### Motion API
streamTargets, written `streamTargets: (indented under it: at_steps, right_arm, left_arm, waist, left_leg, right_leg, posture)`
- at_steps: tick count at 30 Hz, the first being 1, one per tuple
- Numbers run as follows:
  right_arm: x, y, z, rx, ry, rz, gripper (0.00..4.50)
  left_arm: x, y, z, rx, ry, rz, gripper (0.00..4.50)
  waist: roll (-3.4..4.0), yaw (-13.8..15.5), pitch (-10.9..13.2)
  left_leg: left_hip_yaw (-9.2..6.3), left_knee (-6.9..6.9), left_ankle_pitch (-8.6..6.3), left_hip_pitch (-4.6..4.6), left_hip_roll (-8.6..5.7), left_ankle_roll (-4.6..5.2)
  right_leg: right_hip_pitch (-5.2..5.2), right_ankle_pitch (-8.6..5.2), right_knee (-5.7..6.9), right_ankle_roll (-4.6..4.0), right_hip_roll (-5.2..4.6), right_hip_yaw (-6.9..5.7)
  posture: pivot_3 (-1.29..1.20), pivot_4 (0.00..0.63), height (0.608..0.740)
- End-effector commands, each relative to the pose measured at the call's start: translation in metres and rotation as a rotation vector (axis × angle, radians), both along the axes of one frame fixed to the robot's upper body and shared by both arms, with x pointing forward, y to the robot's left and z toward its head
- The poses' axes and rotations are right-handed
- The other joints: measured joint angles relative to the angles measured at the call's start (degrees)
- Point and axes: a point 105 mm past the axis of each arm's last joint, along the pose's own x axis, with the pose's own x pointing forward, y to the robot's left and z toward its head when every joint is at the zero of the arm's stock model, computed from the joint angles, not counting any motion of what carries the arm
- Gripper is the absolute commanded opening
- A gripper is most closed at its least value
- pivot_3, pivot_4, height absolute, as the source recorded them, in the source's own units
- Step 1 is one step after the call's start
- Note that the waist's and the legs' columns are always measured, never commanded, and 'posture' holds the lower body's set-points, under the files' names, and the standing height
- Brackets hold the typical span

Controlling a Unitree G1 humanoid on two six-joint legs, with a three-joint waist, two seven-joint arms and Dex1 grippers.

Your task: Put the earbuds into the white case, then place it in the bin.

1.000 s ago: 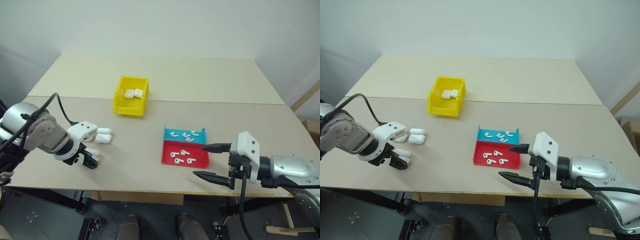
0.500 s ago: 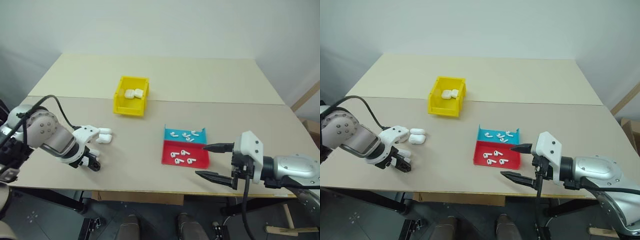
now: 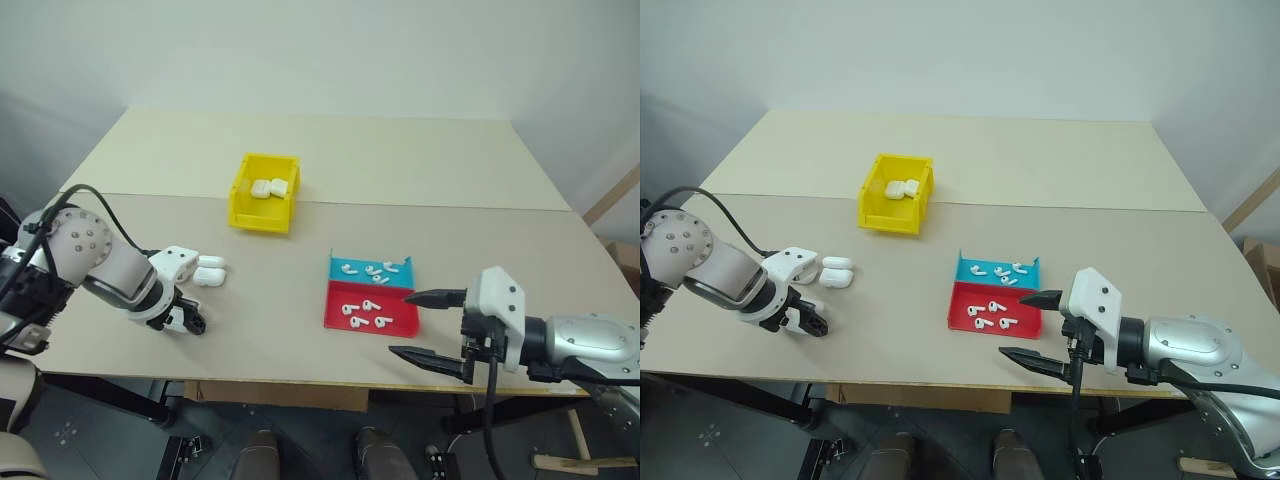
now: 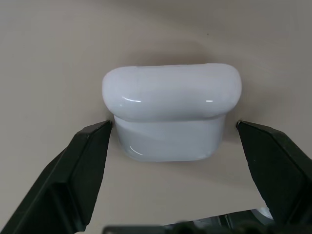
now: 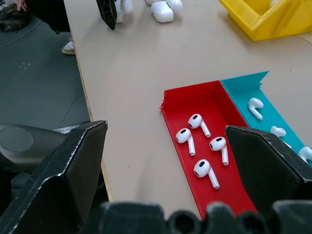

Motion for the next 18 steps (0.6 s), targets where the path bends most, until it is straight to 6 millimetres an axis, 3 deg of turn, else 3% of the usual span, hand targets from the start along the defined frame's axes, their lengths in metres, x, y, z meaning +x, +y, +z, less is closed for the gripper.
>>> streamTargets:
  at_steps: [1, 7, 11, 14, 18]
  right_arm:
    - [-0.002, 0.002, 0.010, 0.013, -0.037, 0.006, 4.50]
    - [-0.001, 0.001, 0.010, 0.014, -0.040, -0.004, 4.50]
    - [0.000, 0.002, 0.010, 0.019, -0.044, -0.002, 4.50]
    - [0.002, 0.001, 0.010, 0.023, -0.049, -0.008, 4.50]
    - [0.007, 0.000, 0.008, 0.030, -0.056, -0.013, 4.50]
  left_arm:
    - [0.001, -0.002, 0.005, -0.023, -0.008, 0.006, 4.47]
    - [0.003, -0.003, 0.010, -0.023, -0.025, 0.008, 2.77]
    - [0.006, -0.005, 0.017, -0.019, -0.075, -0.005, 2.77]
    - [0.007, -0.012, 0.033, -0.036, -0.173, -0.072, 2.77]
    - [0.003, -0.023, 0.068, -0.198, -0.404, -0.166, 2.77]
  waist:
    - [0.00, 0.00, 0.00]
    - [0.00, -0.07, 0.00]
    - [-0.02, -0.06, 0.01]
    - [-0.04, -0.08, 0.02]
    - [-0.04, -0.49, 0.02]
  left_leg:
    - [0.00, 0.00, 0.00, 0.00, 0.00, 0.00]
    - [0.00, 0.00, 0.00, -0.03, 0.00, 0.00]
    - [0.00, 0.00, 0.00, -0.06, 0.00, 0.00]
    - [0.00, 0.00, 0.00, -0.10, 0.00, -0.01]
    - [0.04, -0.03, 0.00, -0.16, 0.02, -0.03]
  right_leg:
    - [0.00, 0.00, 0.00, 0.00, 0.00, 0.00]
    - [-0.04, 0.00, -0.01, -0.01, 0.00, 0.00]
    - [-0.06, 0.00, -0.02, -0.01, 0.00, 0.00]
    - [-0.09, 0.00, -0.03, -0.01, 0.00, -0.01]
    - [-0.17, 0.01, -0.06, -0.05, 0.00, 0.02]
  posture:
    - [0.00, 0.150, 0.740]
    - [0.00, 0.150, 0.740]
    - [0.00, 0.150, 0.740]
    - [0.00, 0.150, 0.740]
    - [0.00, 0.150, 0.740]
